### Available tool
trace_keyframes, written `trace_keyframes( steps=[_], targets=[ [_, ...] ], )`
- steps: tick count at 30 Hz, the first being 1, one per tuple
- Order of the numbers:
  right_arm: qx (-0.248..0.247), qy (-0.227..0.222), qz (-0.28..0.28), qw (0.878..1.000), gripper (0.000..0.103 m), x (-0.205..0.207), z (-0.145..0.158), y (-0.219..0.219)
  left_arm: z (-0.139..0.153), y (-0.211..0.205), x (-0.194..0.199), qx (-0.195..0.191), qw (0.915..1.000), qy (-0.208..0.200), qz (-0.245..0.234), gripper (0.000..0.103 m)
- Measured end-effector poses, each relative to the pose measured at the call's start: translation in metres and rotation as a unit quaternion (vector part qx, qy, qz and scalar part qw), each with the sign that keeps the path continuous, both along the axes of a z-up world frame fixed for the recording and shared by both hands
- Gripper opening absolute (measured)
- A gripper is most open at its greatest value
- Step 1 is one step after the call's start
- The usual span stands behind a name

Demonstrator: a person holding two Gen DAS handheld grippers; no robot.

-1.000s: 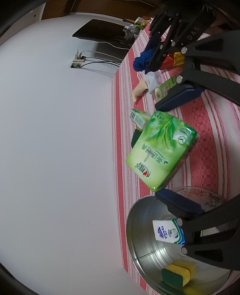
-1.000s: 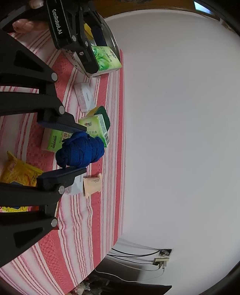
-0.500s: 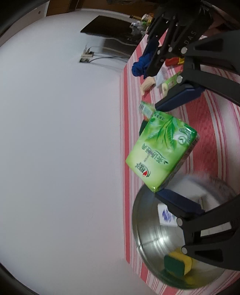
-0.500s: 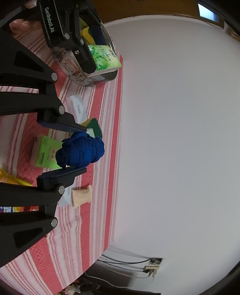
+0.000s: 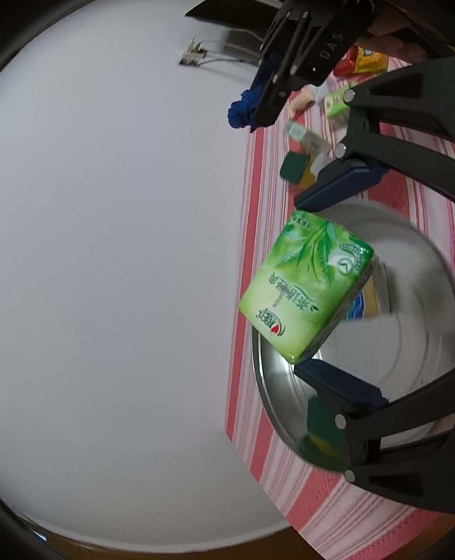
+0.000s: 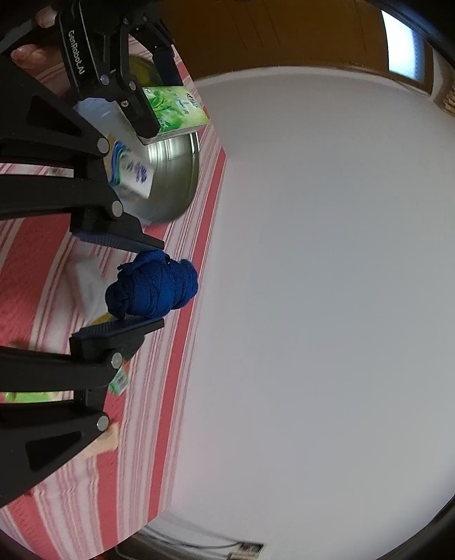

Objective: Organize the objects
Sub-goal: 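Carry the green tissue pack in the left gripper and blue cloth in the right gripper over the tin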

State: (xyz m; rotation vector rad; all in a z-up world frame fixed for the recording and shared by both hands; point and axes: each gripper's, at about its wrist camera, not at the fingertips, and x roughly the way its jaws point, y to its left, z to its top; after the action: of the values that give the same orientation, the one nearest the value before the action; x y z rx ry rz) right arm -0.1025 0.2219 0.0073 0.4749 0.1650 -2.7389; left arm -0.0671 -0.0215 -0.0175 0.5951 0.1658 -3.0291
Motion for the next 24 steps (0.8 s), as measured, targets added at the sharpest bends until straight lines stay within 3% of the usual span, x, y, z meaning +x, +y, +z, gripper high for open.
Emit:
trace_keyframes(
  steps=[8,24],
  targets=[
    [0.004,-0.012,0.040,0.999,0.039,-0.016,-0.001,-0.037,-0.003,-0.038,-0.002,0.009,0.9988,-0.008,0.048,0.086],
    [0.017,-0.051,0.085,0.995,0.039,-0.037,-0.022,-0.081,-0.017,-0.067,-0.013,-0.004,0.9936,-0.037,0.107,0.087]
  ],
)
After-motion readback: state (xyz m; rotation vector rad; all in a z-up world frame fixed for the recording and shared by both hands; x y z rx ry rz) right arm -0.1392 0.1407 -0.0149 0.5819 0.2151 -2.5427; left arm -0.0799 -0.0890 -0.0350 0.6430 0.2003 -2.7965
